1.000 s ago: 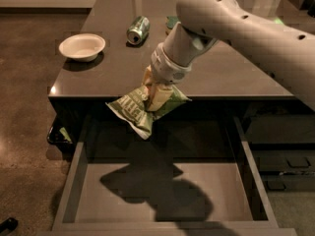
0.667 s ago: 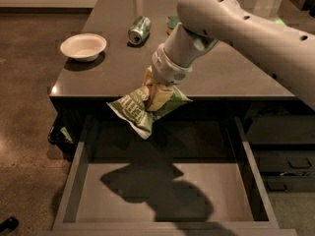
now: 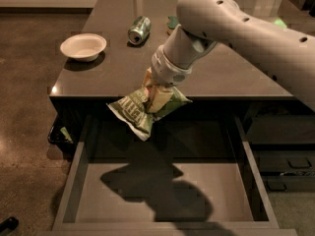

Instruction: Pick green jalapeno chip bag from top drawer and place on counter

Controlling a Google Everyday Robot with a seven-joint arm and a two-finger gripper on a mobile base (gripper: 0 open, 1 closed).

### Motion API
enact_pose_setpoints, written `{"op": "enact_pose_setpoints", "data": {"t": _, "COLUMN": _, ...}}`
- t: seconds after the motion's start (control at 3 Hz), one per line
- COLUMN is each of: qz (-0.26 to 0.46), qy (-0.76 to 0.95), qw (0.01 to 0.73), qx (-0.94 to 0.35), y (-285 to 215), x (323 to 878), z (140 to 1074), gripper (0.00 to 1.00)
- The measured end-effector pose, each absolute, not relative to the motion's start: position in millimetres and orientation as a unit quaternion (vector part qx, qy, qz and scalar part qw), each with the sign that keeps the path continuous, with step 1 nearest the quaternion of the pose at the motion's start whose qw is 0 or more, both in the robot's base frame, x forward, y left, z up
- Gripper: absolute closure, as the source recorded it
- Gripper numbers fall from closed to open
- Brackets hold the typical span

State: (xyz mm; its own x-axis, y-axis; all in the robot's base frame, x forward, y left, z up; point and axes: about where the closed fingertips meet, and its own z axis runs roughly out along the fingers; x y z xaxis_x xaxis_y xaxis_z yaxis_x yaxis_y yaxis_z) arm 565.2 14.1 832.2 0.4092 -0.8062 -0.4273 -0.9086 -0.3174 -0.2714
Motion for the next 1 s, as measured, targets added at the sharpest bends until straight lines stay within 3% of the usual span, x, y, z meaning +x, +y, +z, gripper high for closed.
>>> {"op": "enact_pose_setpoints", "data": {"t": 0.67, "qz": 0.045, "qy": 0.542, "qw": 0.283, "qx": -0.79, "y": -17, "x": 558, "z": 934, "gripper": 1.0}}
{"op": "enact_pose_setpoints", "data": {"t": 1.0, "qz": -0.012, "qy": 0.506, "qw": 0.292, "qx": -0.811, "y": -13, "x": 600, "z": 974, "gripper": 1.0}}
